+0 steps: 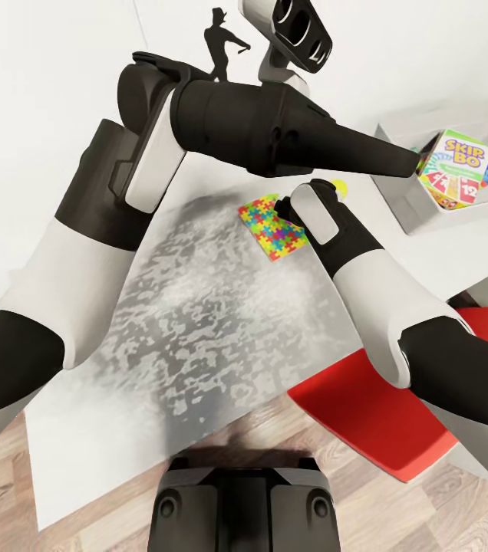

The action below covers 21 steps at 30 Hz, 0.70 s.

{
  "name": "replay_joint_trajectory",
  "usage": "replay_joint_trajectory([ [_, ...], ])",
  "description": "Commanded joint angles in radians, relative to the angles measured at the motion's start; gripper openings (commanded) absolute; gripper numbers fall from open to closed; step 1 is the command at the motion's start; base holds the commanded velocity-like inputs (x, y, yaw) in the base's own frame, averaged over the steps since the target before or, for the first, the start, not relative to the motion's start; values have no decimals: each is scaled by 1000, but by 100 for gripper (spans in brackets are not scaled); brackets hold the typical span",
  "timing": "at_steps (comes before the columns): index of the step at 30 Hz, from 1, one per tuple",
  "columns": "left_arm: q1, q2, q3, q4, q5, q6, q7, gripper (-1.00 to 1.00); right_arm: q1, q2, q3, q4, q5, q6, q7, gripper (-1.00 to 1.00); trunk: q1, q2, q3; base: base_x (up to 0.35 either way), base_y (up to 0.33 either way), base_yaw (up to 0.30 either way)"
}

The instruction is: Put all the toys in the child's room - the three board games (two on the bed and one on the table), the two jigsaw puzzles on the table, and the tennis ball on the table - inside the toy box on the table in the child's room.

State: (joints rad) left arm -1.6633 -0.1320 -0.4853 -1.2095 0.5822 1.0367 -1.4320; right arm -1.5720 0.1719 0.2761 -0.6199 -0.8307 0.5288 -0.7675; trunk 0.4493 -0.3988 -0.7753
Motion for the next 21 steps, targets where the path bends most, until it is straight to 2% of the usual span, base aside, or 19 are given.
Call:
replay_joint_trajectory([
  [1, -1, 0, -1, 1, 2, 10, -2, 100, 0, -1, 5, 34, -25, 4, -7, 100, 1, -1, -1, -65, 46, 0],
  [21, 1, -4, -1, 6, 2, 10, 10, 100, 0, -3, 3, 34, -27, 5, -7, 100, 1, -1, -1, -95, 81, 0],
])
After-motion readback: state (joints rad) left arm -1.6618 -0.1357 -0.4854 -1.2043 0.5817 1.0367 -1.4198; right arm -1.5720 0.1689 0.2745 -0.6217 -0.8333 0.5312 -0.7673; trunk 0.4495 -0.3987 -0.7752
